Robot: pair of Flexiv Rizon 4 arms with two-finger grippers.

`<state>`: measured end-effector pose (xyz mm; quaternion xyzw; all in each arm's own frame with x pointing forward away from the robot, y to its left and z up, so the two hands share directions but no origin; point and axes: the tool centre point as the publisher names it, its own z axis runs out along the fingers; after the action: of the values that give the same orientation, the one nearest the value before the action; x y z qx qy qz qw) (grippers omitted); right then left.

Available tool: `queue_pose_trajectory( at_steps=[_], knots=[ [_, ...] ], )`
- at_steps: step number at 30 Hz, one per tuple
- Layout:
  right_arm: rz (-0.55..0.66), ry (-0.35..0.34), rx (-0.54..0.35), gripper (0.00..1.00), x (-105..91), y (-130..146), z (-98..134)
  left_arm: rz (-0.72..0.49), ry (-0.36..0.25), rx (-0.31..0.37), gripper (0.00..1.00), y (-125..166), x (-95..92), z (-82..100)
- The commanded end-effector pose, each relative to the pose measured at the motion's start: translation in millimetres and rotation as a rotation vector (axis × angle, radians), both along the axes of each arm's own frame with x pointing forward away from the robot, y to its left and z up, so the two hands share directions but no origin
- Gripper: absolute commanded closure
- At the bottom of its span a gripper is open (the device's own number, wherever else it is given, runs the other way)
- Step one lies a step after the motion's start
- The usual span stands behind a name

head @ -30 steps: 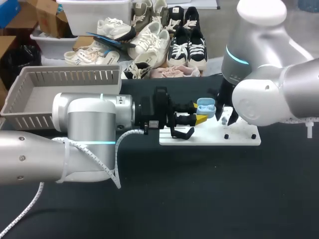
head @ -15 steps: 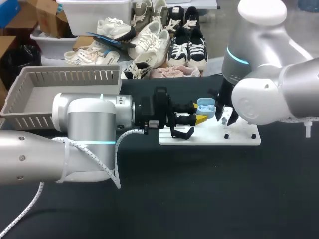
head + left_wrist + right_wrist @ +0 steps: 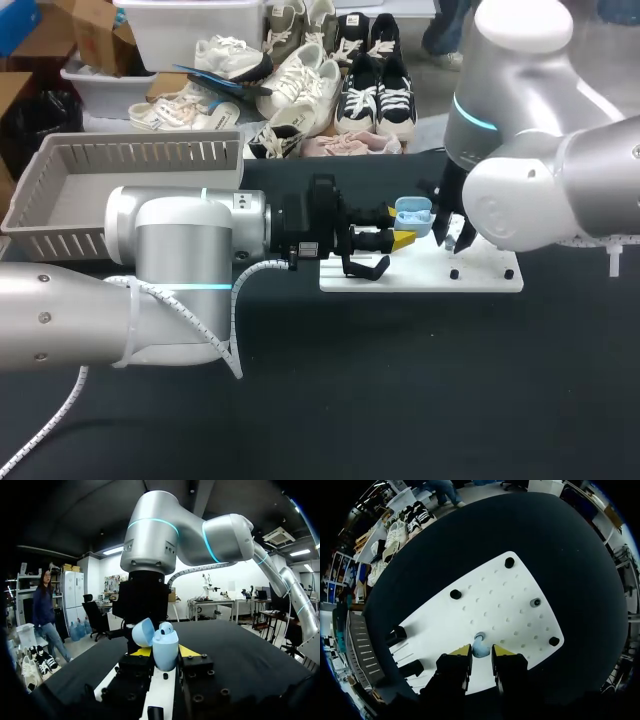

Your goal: Pick up each earbud case from the left stands, insert the matching earbuds, close the lid, and place the case in the box.

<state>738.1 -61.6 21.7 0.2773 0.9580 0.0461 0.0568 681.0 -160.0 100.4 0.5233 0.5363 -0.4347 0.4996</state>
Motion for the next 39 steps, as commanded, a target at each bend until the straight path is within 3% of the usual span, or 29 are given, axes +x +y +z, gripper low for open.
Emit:
queue_pose_trajectory(
  at_steps=[1,7,20,29,39],
  knots=[
    [0.000,0.006,-0.003,0.80,2.9,1,-1,0.002,-0.002,-0.004,1.00,0,0.0,-1.1],
    [0.003,0.008,-0.002,1.00,3.4,2,-1,0.002,-0.002,-0.004,1.00,0,0.0,-1.1],
    [-0.033,-0.014,0.021,1.00,-14.8,-4,21,0.002,-0.002,-0.004,1.00,0,0.0,-1.1],
    [-0.068,-0.046,0.035,1.00,-24.5,-34,53,0.002,-0.002,-0.004,1.00,0,0.0,-1.1],
    [0.109,-0.068,0.076,1.00,-27.0,-72,93,0.002,-0.002,-0.004,1.00,0,0.0,-1.1]
  ],
)
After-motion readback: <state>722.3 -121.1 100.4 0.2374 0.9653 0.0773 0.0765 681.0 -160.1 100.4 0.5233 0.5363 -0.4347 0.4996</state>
